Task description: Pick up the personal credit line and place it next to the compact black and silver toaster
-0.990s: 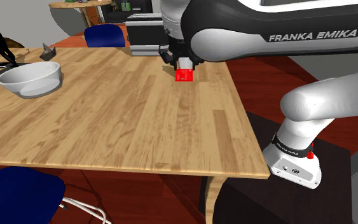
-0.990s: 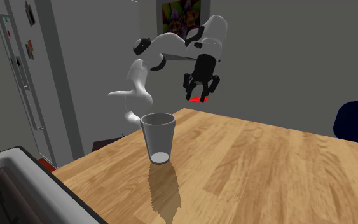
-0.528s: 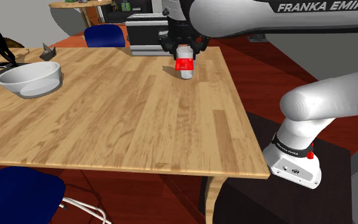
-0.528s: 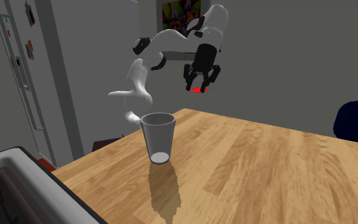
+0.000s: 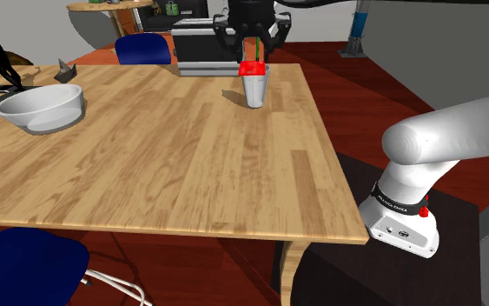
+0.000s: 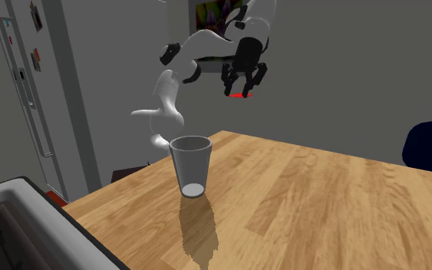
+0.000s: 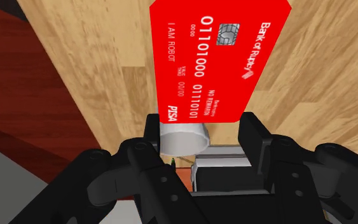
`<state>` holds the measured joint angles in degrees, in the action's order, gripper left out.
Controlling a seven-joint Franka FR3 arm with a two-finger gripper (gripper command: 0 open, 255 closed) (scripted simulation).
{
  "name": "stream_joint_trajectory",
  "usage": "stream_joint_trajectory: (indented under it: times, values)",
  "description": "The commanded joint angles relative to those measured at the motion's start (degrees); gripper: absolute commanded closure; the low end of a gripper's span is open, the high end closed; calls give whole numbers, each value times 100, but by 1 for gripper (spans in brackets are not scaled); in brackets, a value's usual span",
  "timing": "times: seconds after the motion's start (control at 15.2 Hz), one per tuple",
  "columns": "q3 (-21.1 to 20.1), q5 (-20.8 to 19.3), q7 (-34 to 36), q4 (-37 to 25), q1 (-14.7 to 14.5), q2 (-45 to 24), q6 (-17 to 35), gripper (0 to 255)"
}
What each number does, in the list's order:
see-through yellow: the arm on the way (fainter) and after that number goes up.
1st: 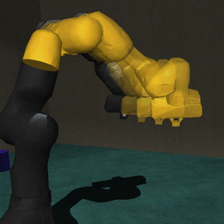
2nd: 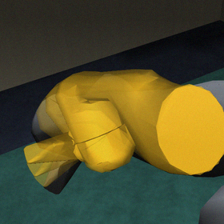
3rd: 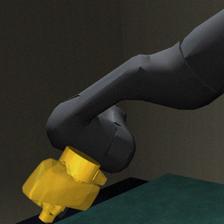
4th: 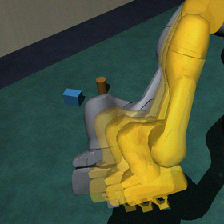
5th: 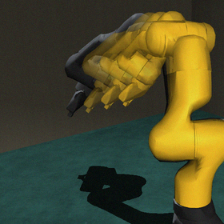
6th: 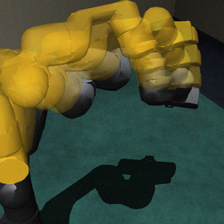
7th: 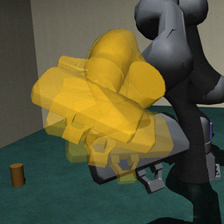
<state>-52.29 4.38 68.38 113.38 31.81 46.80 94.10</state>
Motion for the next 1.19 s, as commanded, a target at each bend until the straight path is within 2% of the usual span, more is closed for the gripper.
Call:
stream_joint_trajectory:
  times: [0.0, 0.73, 1.12]
  values:
    - [24, -43, -40, -187, 56, -61, -123, 255]
    - [65, -241, -209, -1192, 349, -388, -773, 255]
    - [-35, -569, -501, -1273, 928, -1011, -181, 255]
